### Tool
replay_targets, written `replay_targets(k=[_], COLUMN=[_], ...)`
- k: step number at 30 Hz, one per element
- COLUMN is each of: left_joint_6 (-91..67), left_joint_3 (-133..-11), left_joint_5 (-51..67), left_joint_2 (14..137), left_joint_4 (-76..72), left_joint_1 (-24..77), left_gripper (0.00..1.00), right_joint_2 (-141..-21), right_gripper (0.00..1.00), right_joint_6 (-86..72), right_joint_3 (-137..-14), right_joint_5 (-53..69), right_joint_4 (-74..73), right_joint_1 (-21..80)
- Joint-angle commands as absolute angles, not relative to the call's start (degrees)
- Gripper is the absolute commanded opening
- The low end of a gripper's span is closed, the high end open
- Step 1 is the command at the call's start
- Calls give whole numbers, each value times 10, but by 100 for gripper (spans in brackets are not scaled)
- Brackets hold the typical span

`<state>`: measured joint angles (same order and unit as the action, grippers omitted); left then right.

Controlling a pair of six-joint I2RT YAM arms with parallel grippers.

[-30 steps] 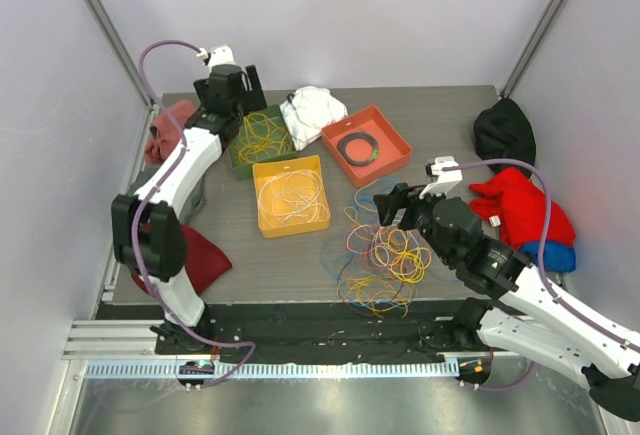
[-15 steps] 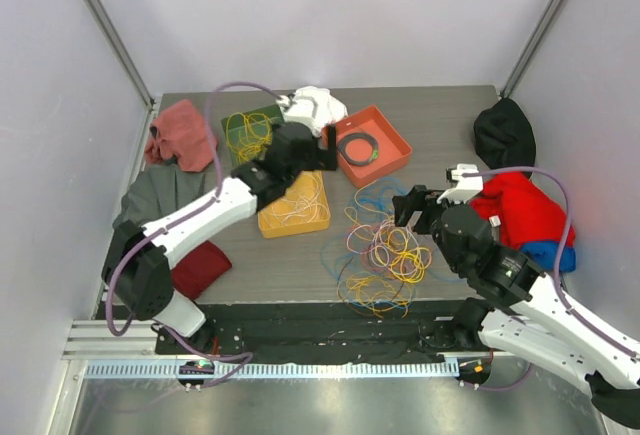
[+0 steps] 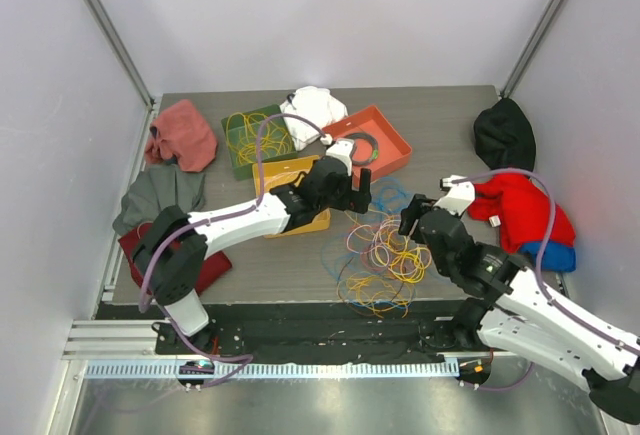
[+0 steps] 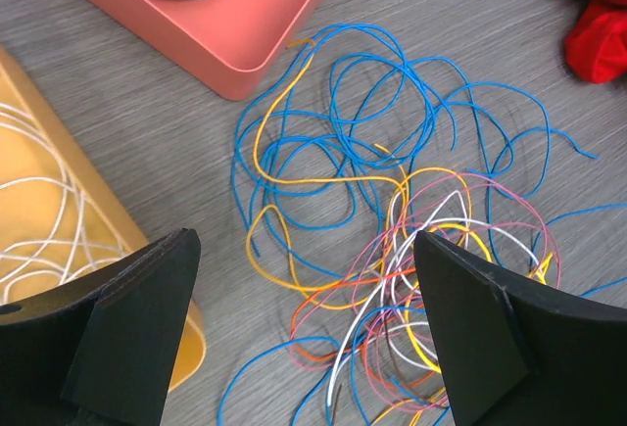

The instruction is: Untangle the cables

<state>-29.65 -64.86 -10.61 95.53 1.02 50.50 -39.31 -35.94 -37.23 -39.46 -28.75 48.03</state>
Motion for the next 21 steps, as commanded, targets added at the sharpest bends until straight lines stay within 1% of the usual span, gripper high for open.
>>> replay_targets(k=[1, 2, 3, 4, 6, 8, 9, 10, 13, 18, 21], left_joint_6=[-323, -331, -347, -378, -402, -417, -419, -419, -421, -432, -433], left_joint_3=[-694, -689, -668, -655, -612, -586, -575, -557, -524, -476, -447], left_joint_5=[-105, -108, -113, -113, -99, -109, -112, -116, -133, -140, -144], left_joint_2=[957, 952, 934, 924, 898, 859, 847, 822, 789, 723, 697], left_joint_4=[-6, -4, -3, -2, -2, -2, -2, -2, 10, 14, 14], left_joint_1=[504, 504, 504, 504, 505, 517, 522, 533, 550, 558, 559], left_gripper=[96, 96, 96, 96, 95, 95, 95, 95, 94, 94, 95], right_joint_2=[-459, -477, -520, -538, -586, -620, -638, -682, -748, -780, -817], right_gripper=[66, 65, 64, 63, 59, 55, 54, 53, 52, 52, 53], right_joint_6=[-371, -365, -364, -362, -357, -343, -332, -330, -323, -323, -323], right_joint_3=[-359, -360, -362, -366, -363, -364, -368, -387, -423, -430, -442], right_joint_5=[-436, -398, -372, -348, -299, -290, -287, -280, -256, -238, -230], right_joint_4=[-250, -237, -214, -201, -150, -112, -86, -82, -64, -11, -4], right_joint_1=[434, 415, 389, 342, 307, 281, 275, 266, 253, 252, 252])
